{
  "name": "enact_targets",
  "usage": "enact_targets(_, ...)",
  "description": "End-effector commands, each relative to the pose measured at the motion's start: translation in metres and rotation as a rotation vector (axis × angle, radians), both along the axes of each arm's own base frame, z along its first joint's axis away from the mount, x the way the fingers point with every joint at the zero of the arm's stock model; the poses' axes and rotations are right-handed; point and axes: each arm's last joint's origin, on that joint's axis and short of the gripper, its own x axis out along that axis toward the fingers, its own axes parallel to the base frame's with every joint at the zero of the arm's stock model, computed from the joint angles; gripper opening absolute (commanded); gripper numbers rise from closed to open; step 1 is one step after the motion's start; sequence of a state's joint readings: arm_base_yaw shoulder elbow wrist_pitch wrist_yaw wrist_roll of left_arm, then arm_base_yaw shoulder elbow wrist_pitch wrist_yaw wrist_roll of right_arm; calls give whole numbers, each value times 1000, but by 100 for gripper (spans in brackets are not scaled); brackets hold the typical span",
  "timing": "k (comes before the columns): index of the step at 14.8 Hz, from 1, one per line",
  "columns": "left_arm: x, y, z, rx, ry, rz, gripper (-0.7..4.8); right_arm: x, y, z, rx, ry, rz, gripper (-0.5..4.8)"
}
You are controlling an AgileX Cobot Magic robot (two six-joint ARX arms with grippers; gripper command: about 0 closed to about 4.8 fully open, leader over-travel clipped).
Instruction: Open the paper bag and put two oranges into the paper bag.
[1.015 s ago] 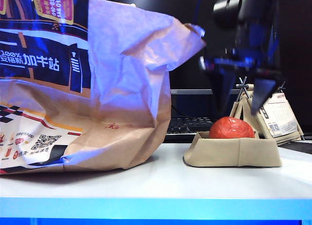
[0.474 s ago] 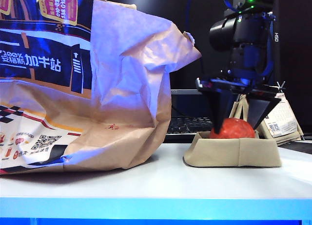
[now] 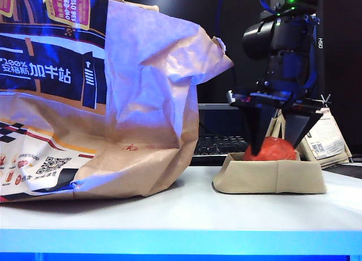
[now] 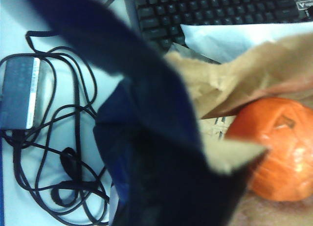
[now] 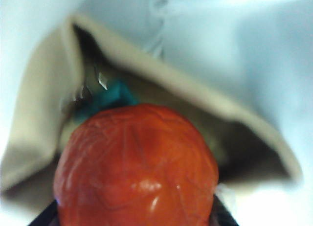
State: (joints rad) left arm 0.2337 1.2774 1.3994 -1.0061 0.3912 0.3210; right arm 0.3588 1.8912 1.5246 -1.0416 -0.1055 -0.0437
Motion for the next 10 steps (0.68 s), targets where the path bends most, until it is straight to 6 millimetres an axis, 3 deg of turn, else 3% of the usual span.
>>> enact_targets(1,0,0,2,-5,-19,1,-4,-13,-7,56,-23,-134,-1,-1)
enact_targets(4,1,0,3,-21,-19,20,-6,-28,-11,125,45,-302,-3,-1)
enact_targets(5,1,0,3,-22,-19,20,-6,-37,-11,156,97,-351,15,-1)
enact_targets(8,1,-1,3,-58,-23,1,-6,-64,-1,224,188,-512,74,-1)
enact_targets(9,1,-2,4,-83,-28,-21,-6,-80,6,254,320,-592,138,-1)
enact_targets(10,1,-3,4,-105,-33,-43,-6,-87,12,269,438,-628,180,-1)
